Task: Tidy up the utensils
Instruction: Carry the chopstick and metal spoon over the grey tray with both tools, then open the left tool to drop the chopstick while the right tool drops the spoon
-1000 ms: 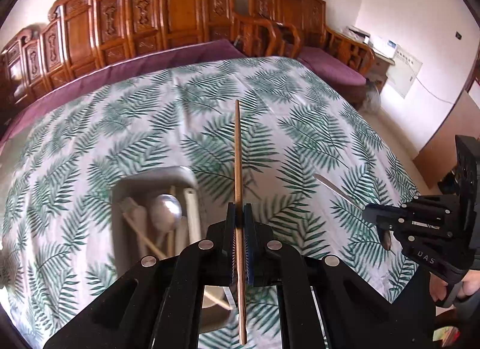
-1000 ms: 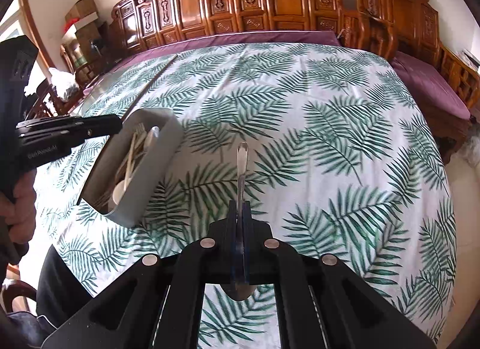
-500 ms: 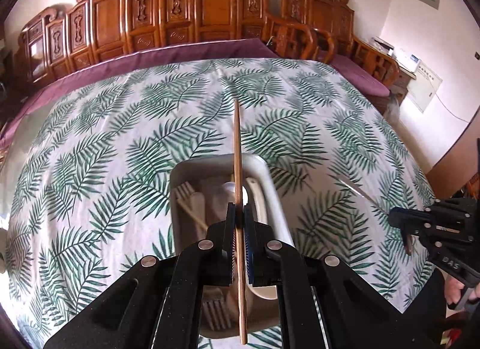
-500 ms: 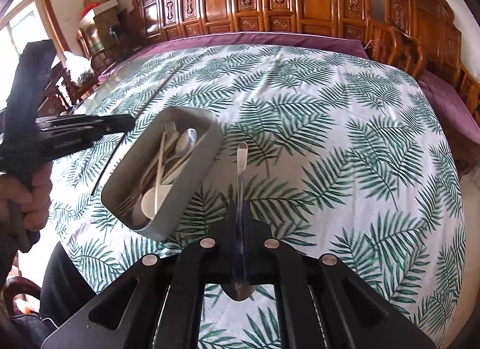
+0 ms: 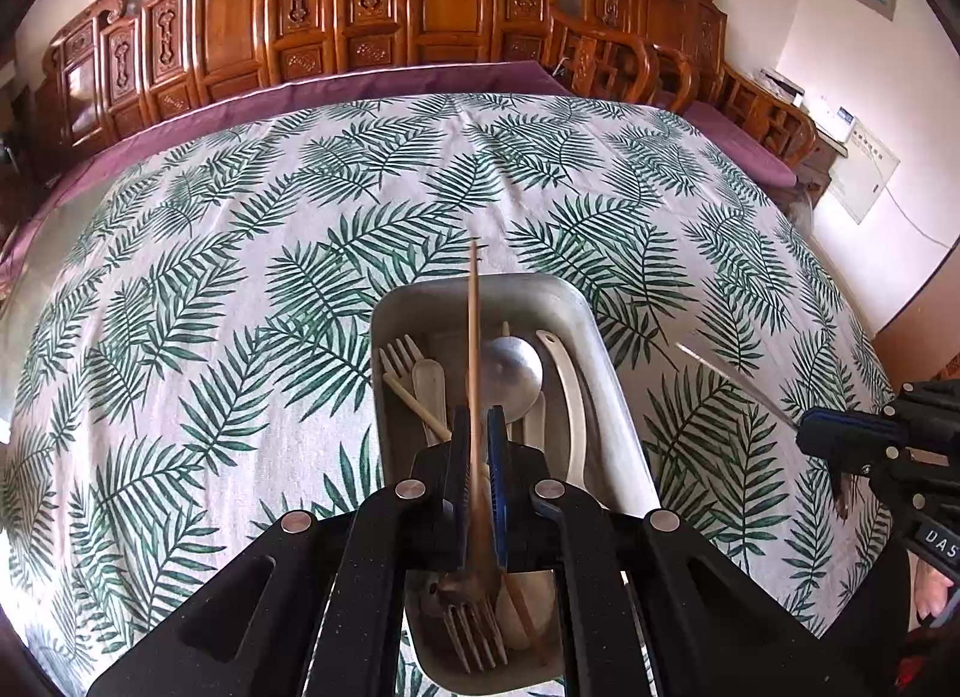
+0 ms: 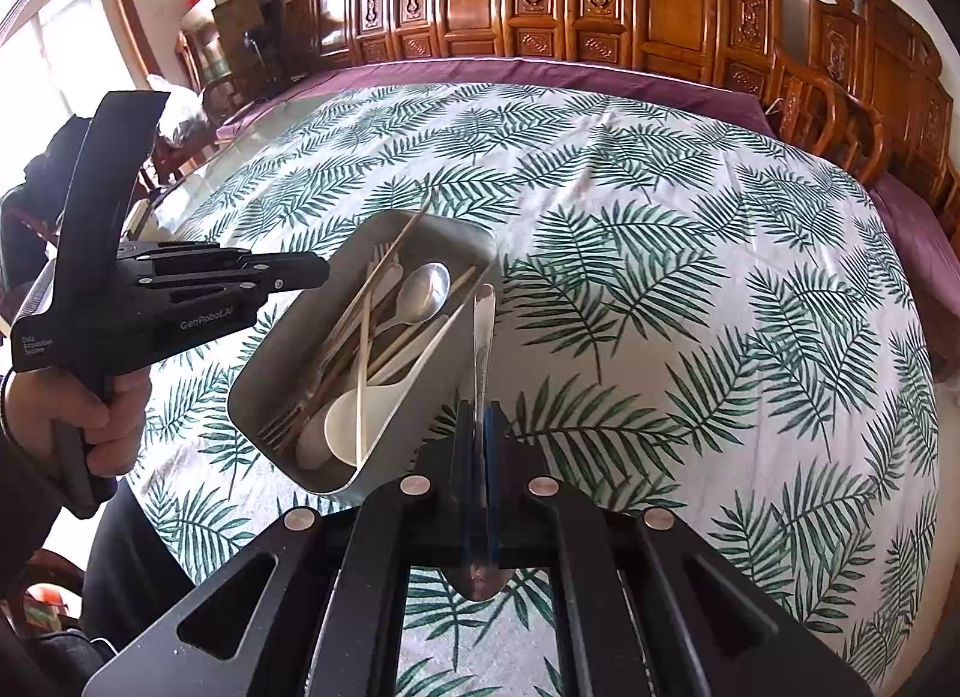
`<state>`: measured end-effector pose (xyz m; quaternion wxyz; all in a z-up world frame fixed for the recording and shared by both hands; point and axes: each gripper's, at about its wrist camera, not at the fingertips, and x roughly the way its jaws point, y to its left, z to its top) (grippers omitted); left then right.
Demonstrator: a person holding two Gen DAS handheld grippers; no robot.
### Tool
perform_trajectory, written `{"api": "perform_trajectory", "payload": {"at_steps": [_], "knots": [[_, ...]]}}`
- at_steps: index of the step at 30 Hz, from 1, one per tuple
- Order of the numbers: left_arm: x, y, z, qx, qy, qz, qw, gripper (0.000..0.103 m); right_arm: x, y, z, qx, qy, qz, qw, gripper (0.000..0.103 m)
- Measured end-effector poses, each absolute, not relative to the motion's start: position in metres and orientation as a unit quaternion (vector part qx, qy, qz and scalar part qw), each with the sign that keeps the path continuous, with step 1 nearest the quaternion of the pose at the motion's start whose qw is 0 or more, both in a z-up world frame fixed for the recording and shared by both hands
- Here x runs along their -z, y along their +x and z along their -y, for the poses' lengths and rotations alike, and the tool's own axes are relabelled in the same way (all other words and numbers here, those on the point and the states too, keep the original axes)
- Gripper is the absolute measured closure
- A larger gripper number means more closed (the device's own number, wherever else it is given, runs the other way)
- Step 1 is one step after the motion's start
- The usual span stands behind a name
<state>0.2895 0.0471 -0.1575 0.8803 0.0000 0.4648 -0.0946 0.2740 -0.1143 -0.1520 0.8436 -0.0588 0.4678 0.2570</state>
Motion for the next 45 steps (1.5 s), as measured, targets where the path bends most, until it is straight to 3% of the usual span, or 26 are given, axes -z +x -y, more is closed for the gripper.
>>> {"api": "perform_trajectory", "payload": {"at_steps": [21, 45], "knots": [[0.134, 0.252, -0.091, 0.072, -0.010, -0.433, 0.899, 0.098, 0.159, 0.289, 0.048, -0.285, -0.070, -0.468, 0.834, 0.099], [0.144, 0.243, -0.107, 0.061, -0.014, -0.441, 0.895, 0.098, 0.190, 0.323, 0.002, -0.272, -0.063, -0.500, 0.820, 0.098]]}}
